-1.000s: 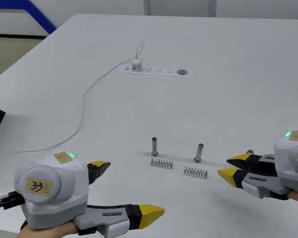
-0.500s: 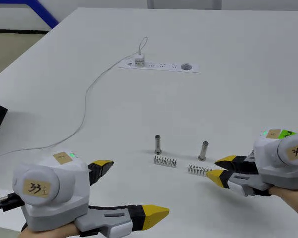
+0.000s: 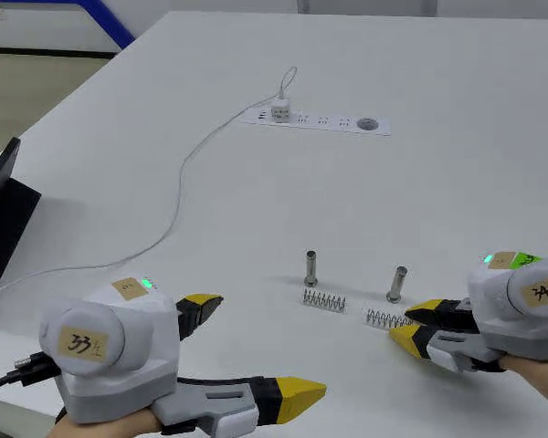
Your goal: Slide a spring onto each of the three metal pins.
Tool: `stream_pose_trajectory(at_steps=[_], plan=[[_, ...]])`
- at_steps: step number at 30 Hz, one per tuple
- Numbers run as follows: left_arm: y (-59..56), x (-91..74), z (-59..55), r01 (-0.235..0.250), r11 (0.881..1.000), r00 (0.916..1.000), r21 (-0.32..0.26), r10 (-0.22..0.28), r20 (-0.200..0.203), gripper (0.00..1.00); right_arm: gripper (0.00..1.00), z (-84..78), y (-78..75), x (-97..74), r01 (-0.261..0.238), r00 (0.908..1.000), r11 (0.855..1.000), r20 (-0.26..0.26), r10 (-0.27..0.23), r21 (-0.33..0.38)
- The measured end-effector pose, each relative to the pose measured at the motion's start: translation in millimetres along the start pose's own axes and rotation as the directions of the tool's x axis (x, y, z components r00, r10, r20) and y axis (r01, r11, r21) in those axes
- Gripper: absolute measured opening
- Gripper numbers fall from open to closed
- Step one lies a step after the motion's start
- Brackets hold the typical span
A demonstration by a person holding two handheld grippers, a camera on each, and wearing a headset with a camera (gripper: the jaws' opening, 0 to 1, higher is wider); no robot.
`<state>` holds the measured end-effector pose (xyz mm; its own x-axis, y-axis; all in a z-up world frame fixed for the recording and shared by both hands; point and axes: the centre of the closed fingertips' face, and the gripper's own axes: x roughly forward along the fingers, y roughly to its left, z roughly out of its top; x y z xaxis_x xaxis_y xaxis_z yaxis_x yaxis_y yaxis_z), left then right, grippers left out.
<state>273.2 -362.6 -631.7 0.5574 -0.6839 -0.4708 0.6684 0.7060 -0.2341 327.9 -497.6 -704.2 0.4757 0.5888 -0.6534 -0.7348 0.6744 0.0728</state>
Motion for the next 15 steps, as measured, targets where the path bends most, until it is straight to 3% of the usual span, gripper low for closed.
stream_pose_trajectory(at_steps=[6, 9, 15], plan=[[-1.0, 0.1, 0.1, 0.002, 1.000, 1.0000, 0.003, -0.002, -0.002, 0.97, 0.17, 0.4, 3.3, 0.7, -0.028, 0.9996, 0.999, 0.002, 0.028, -0.045], [-0.6, -0.1, -0.3, 0.001, 1.000, 1.0000, 0.001, -0.001, -0.003, 0.97, 0.16, 0.0, 6.5, 0.4, -0.036, 0.9993, 0.994, 0.003, 0.037, -0.102], [-1.0, -0.5, 0.8, 0.002, 1.000, 1.0000, 0.000, -0.002, 0.002, 0.97, 0.13, 1.2, 9.9, 0.1, -0.054, 0.9984, 0.992, 0.011, 0.056, -0.114]])
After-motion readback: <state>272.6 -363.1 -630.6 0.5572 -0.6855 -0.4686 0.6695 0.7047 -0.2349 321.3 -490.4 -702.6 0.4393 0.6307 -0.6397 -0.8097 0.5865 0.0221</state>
